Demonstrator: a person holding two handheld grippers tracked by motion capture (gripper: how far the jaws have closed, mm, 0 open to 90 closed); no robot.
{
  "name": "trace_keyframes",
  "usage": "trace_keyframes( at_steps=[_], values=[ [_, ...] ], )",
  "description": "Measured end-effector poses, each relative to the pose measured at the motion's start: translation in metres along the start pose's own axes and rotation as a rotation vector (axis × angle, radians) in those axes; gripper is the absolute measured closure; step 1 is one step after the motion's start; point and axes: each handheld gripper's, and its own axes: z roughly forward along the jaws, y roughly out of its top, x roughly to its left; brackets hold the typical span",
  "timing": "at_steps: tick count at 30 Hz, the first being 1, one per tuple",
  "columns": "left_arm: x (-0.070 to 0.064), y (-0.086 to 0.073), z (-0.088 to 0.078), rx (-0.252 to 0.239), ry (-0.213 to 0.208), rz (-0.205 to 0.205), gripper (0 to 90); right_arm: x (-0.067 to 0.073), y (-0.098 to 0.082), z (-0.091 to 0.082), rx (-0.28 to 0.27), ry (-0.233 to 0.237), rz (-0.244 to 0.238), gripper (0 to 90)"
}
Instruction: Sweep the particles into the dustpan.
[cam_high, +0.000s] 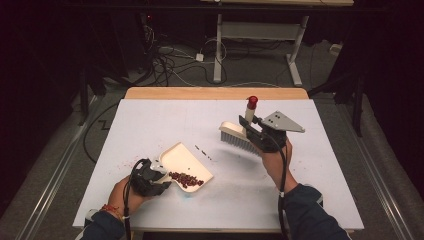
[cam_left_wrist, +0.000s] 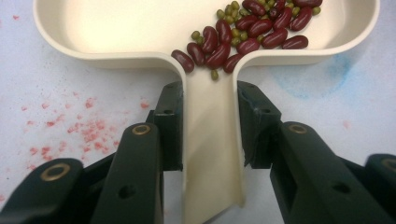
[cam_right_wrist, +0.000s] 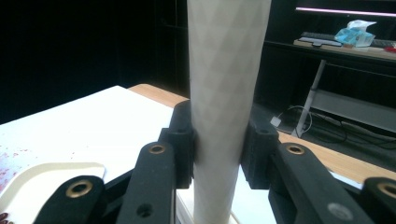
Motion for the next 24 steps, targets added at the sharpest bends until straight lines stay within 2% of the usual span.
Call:
trace_keyframes(
  at_steps=[7, 9, 13, 14, 18, 21, 24],
  values=[
    [0.001, 0.000, 0.001, 0.004, -0.004, -0.007, 63.4, -0.019, 0.000, -0.013, 0.000, -0.030, 0.001, 70.1],
    [0.001, 0.000, 0.001, 0.004, -0.005, -0.007, 63.4, -0.023, 0.000, -0.015, 0.004, -0.039, 0.012, 70.1],
    [0.001, 0.001, 0.001, 0.004, -0.005, -0.002, 63.4, -0.031, 0.000, -0.015, 0.001, -0.037, 0.000, 70.1],
    [0.002, 0.001, 0.001, 0.003, -0.006, -0.003, 63.4, -0.032, 0.000, -0.014, 0.003, -0.037, 0.005, 70.1],
    [0.002, 0.001, 0.002, 0.002, -0.013, -0.004, 63.4, -0.034, -0.003, -0.001, 0.034, -0.032, -0.024, 70.1],
    [0.003, 0.001, 0.002, -0.001, -0.021, -0.009, 63.4, -0.036, -0.005, 0.014, 0.042, -0.014, 0.011, 70.1],
    [0.003, 0.002, 0.002, 0.002, -0.021, -0.009, 63.4, -0.032, -0.002, 0.031, 0.042, -0.013, 0.021, 70.1]
  ],
)
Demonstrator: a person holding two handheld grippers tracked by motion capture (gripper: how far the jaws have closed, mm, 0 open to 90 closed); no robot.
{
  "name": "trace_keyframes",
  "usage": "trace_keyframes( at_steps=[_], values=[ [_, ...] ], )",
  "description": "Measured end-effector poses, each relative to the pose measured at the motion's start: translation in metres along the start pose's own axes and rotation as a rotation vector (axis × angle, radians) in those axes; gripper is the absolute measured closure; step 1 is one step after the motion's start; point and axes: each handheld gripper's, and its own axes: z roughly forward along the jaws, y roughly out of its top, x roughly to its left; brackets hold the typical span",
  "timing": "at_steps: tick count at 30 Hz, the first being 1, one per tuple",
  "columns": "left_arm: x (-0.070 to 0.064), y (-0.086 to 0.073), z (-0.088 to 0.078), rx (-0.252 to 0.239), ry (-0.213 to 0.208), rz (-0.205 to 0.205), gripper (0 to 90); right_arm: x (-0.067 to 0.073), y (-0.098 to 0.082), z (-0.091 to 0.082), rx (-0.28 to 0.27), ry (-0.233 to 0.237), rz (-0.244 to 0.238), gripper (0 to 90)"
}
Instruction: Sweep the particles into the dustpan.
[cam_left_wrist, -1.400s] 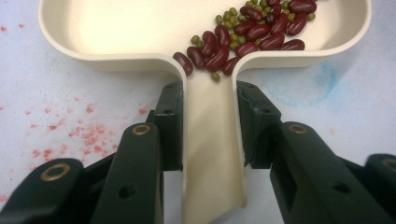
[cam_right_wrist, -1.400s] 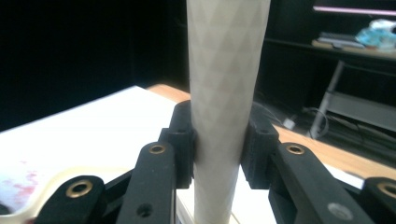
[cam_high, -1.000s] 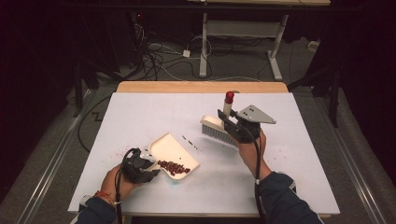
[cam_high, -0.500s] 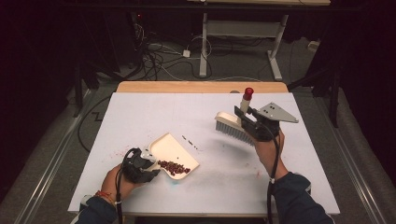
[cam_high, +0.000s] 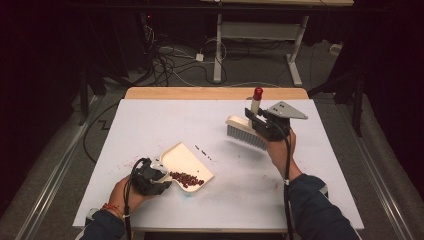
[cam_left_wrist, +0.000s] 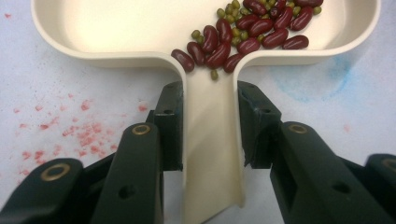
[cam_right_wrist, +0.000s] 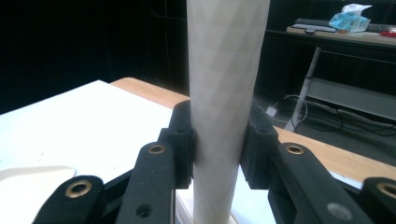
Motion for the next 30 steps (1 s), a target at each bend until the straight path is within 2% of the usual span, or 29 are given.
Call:
trace_keyframes(
  at_steps=[3, 6, 9, 12, 15, 17, 19, 22, 26, 30],
  values=[
    [0.000, 0.001, 0.000, 0.004, 0.001, 0.004, 63.4, 0.007, 0.005, 0.020, 0.002, 0.005, -0.005, 70.1],
    [0.000, 0.003, 0.001, 0.006, 0.004, 0.004, 63.4, 0.016, 0.008, 0.039, 0.003, 0.014, 0.011, 70.1],
    [-0.002, 0.004, 0.002, 0.009, 0.013, 0.009, 63.4, 0.027, 0.013, 0.057, 0.016, 0.029, -0.015, 70.0],
    [-0.003, 0.005, 0.002, 0.010, 0.016, 0.005, 63.4, 0.039, 0.016, 0.070, 0.018, 0.055, -0.028, 70.1],
    [-0.003, 0.003, 0.001, 0.002, 0.015, 0.004, 63.4, 0.051, 0.010, 0.078, 0.044, 0.071, -0.047, 70.2],
    [-0.003, 0.002, 0.001, -0.005, 0.008, -0.001, 63.4, 0.055, 0.005, 0.080, 0.066, 0.091, -0.043, 70.2],
    [-0.003, 0.002, 0.001, -0.011, 0.005, -0.009, 63.4, 0.058, 0.003, 0.078, 0.061, 0.120, -0.023, 70.2],
    [-0.002, 0.001, 0.002, -0.010, 0.002, -0.012, 63.4, 0.069, -0.001, 0.068, 0.052, 0.141, -0.070, 70.1],
    [-0.003, 0.002, 0.003, -0.010, 0.006, -0.019, 63.4, 0.084, -0.007, 0.054, 0.050, 0.186, -0.103, 70.0],
    [-0.004, 0.003, 0.003, -0.004, 0.009, -0.023, 63.5, 0.094, -0.009, 0.041, 0.041, 0.245, -0.094, 70.1]
  ],
)
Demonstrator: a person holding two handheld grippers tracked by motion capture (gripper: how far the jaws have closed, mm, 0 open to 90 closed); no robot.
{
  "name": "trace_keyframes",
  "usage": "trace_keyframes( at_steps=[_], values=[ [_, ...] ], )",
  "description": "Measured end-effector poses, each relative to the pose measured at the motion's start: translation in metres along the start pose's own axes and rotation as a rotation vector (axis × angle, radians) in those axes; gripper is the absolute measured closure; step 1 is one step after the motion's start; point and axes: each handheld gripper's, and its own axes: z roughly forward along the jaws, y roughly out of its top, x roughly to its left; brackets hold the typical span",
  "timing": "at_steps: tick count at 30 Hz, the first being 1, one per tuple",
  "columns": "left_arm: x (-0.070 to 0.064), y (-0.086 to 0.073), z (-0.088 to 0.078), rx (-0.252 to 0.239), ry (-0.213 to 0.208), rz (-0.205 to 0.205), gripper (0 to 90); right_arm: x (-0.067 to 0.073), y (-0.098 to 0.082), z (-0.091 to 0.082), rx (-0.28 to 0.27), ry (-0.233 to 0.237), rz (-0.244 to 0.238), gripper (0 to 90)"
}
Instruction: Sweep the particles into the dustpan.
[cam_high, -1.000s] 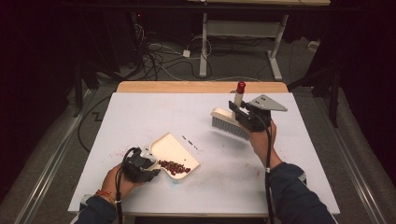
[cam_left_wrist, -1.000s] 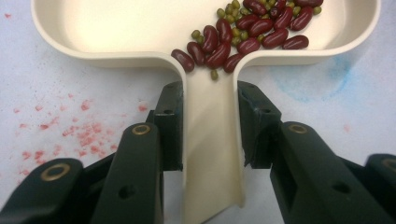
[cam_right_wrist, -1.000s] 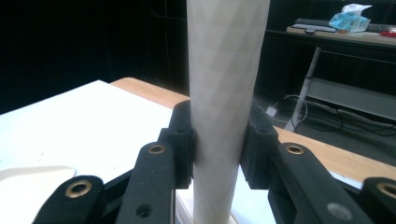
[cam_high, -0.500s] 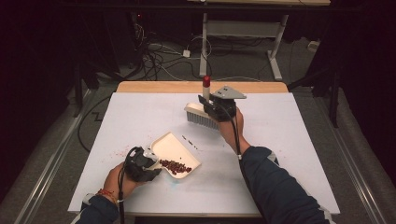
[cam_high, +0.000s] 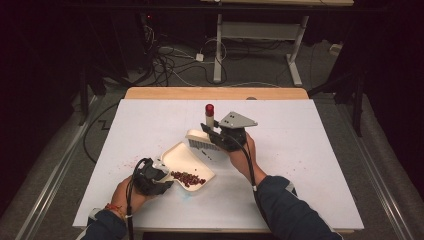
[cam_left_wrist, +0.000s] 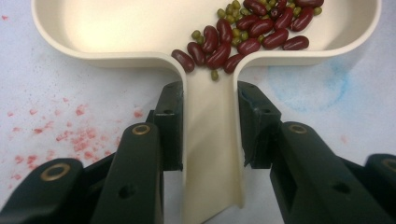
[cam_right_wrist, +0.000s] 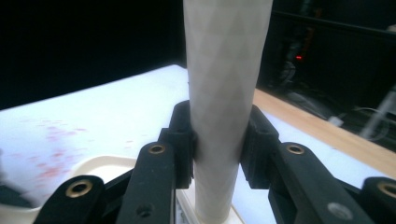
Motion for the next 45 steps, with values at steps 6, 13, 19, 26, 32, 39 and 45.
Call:
trace_keyframes(
  at_steps=[6, 13, 19, 26, 32, 39, 45],
  values=[
    [0.000, 0.002, 0.001, 0.002, -0.001, -0.010, 63.4, 0.015, -0.009, -0.016, -0.012, 0.014, 0.003, 69.4],
    [-0.001, 0.004, 0.002, 0.006, 0.000, -0.017, 63.5, 0.031, -0.011, -0.030, -0.030, 0.018, 0.041, 69.7],
    [-0.002, 0.006, 0.003, 0.009, 0.011, -0.013, 63.4, 0.053, -0.007, -0.034, -0.038, 0.052, 0.054, 70.2],
    [-0.003, 0.006, 0.003, 0.002, 0.013, -0.008, 63.4, 0.065, -0.004, -0.032, -0.048, 0.059, 0.006, 70.2],
    [-0.002, 0.005, 0.001, -0.005, 0.012, -0.002, 63.4, 0.048, 0.010, -0.050, -0.106, 0.040, 0.023, 70.2],
    [0.001, 0.005, 0.000, -0.006, -0.004, -0.006, 63.5, 0.015, 0.021, -0.045, -0.099, -0.070, -0.028, 70.0],
    [0.005, 0.002, -0.002, -0.001, -0.009, -0.015, 63.4, -0.001, 0.011, -0.030, -0.071, -0.138, -0.043, 70.1]
  ],
)
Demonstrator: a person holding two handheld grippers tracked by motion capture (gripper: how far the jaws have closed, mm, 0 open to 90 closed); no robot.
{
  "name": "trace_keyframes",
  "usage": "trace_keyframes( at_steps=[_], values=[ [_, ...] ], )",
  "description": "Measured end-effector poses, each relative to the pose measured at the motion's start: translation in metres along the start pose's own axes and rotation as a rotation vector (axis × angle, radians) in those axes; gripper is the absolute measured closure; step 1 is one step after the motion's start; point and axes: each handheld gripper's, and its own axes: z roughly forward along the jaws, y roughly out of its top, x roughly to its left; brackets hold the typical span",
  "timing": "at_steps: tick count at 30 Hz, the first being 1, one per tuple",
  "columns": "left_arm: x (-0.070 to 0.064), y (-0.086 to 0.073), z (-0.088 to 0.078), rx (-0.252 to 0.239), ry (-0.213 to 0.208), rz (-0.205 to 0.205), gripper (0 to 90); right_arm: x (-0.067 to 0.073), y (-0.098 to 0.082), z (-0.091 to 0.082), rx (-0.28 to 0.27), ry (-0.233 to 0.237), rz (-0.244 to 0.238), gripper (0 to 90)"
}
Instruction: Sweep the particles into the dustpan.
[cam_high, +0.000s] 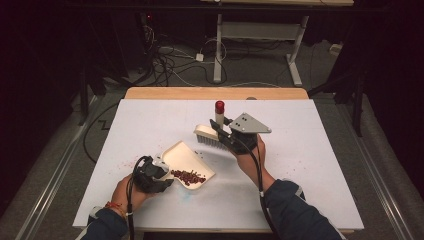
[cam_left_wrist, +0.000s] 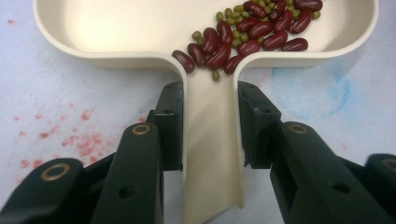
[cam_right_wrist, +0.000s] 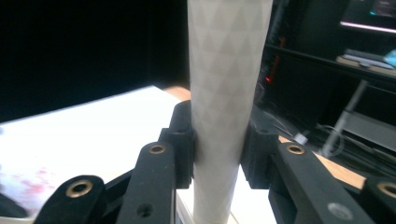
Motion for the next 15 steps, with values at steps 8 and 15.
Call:
trace_keyframes(
  at_steps=[8, 15],
  values=[
    [0.004, -0.003, -0.003, 0.004, 0.004, -0.003, 63.4, -0.009, -0.013, 0.014, 0.026, -0.073, 0.009, 70.1],
    [0.004, -0.003, -0.003, 0.000, 0.009, -0.002, 63.4, -0.011, -0.016, 0.018, 0.030, -0.064, 0.030, 70.1]
  ],
)
